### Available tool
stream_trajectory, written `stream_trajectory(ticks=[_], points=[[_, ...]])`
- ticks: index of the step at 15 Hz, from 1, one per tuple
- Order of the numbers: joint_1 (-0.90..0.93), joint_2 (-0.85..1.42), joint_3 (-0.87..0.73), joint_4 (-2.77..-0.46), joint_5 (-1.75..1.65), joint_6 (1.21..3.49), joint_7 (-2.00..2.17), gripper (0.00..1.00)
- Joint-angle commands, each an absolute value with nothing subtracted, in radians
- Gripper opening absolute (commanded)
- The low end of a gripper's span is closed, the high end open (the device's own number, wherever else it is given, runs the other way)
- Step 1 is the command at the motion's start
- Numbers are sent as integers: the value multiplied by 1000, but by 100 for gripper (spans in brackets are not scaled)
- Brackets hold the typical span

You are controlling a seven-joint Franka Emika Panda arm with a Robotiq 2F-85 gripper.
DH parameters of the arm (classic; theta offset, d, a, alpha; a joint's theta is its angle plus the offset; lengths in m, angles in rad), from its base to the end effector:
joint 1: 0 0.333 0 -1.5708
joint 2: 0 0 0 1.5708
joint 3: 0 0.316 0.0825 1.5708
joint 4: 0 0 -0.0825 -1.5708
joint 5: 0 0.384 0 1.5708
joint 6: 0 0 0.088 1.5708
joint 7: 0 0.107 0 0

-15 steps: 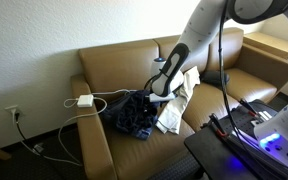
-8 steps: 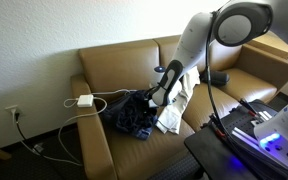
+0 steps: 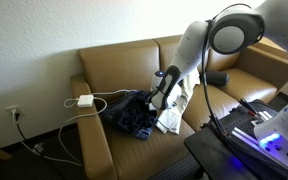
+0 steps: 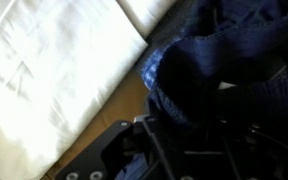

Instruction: Move the blue clothing to the right

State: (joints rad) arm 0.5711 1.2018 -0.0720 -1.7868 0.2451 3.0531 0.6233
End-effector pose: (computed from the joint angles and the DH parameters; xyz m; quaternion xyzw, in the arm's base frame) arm 0.5014 0.2481 -0.0956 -0.9864 0.1589 -0.0407 0.0047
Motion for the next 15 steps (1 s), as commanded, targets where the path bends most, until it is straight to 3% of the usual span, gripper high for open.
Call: stream_trajectory(ticks=[1,2,4,15], points=[[487,1186,-12,-1777,284,3000,609,11],[458,1175,9,-1781,294,3003,606,4],[400,1144,44,-1793,316,2987,604,0],[-221,756,398,-1987,629,2577,265,2]])
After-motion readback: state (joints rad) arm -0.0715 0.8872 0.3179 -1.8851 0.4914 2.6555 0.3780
